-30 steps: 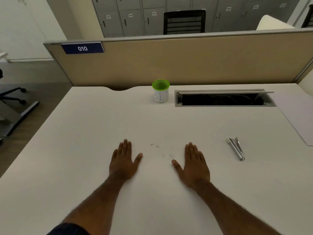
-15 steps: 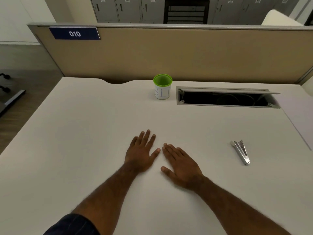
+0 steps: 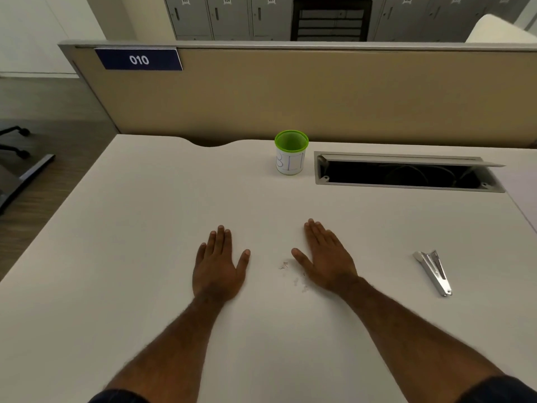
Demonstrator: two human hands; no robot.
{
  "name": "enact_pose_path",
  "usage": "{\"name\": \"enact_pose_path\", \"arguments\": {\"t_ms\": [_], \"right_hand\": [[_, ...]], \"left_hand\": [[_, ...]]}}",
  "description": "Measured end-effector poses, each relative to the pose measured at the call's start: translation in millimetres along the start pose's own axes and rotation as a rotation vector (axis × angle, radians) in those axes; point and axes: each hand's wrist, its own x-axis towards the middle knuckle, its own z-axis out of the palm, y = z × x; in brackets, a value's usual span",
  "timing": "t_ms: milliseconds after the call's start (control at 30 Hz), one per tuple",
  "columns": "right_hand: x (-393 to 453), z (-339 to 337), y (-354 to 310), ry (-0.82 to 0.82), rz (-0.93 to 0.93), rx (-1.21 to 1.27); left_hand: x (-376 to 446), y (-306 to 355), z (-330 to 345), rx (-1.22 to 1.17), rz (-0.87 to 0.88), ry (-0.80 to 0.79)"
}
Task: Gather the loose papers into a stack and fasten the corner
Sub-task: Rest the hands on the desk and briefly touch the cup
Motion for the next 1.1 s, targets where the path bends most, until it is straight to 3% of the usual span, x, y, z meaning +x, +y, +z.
{"name": "enact_pose_path", "arguments": {"t_ms": [267, 400, 467, 533, 600, 667, 833, 1100], "right_hand": [[-7.4, 2.1, -23.9, -0.098, -0.42, -0.049], [-36.0, 2.8, -18.5, -0.134, -0.513, -0.034], [-48.8, 3.6, -11.3, -0.043, -0.413, 0.028], [-59.6, 4.0, 0.4, 0.111, -0.168, 0.051], [-73.1, 5.1, 10.6, 0.122, 0.109, 0.051], [-90.6, 11.2, 8.3, 0.08, 0.265, -0.001], [-110.4, 30.6, -42.0, 0.022, 0.25, -0.051], [-51.9, 24.8, -82.7, -0.05, 0.191, -0.004]], "left_hand": [[2.0, -0.3, 1.9, 0.052, 0.009, 0.004], [1.8, -1.1, 1.7, 0.057, 0.011, 0.0], [1.2, -1.2, 1.3, 0.046, 0.007, 0.002], [0.7, -1.2, 0.8, 0.047, 0.001, 0.001], [0.8, -0.8, 0.7, 0.051, -0.001, -0.004], [1.0, -0.2, 0.3, 0.052, 0.0, -0.007], [1.9, -1.3, 0.7, 0.056, 0.003, -0.013], [2.4, -0.7, 1.0, 0.068, 0.002, -0.004]]}}
